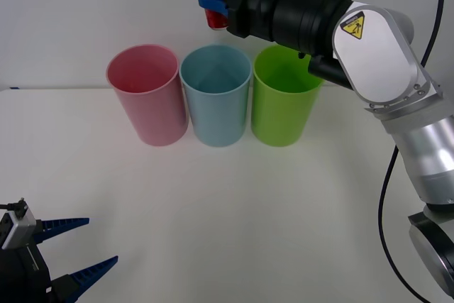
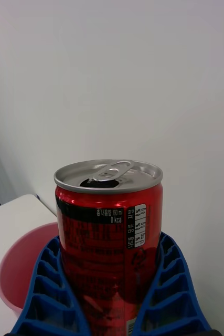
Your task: Put cans in the blue bin and PET bottles in the pink bin and trash in the green bin.
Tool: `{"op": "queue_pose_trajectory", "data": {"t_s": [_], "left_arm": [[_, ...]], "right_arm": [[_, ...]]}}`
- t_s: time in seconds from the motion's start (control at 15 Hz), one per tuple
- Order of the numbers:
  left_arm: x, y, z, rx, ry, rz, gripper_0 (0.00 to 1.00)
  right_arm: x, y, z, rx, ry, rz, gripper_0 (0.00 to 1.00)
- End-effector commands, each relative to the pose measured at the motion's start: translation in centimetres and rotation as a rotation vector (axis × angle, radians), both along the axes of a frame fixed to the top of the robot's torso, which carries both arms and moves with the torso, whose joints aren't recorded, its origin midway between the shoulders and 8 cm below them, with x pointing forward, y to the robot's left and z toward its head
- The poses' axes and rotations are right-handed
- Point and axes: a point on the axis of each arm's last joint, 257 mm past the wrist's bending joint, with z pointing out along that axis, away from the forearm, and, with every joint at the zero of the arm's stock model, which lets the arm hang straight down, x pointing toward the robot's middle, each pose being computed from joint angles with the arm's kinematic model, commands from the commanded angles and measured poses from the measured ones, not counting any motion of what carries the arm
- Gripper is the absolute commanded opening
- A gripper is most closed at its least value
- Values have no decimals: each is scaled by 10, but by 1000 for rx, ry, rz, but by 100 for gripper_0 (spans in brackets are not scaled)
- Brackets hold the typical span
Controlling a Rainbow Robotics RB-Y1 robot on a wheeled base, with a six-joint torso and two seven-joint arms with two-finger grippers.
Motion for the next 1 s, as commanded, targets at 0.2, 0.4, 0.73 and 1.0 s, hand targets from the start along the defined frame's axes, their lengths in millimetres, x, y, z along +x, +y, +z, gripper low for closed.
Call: {"op": "queue_pose_trajectory", "data": {"t_s": [0.2, 0.4, 0.73, 1.0], "left_arm": [[0, 0, 0, 0, 0, 0, 100], [0, 0, 0, 0, 0, 0, 100], [0, 0, 0, 0, 0, 0, 100], [0, 0, 0, 0, 0, 0, 100]], "right_arm": [[22, 13, -44, -107, 32, -45, 0], [31, 17, -65, -158, 36, -77, 0], [41, 21, -88, -206, 59, -104, 0], [43, 20, -106, -230, 89, -109, 0]]}}
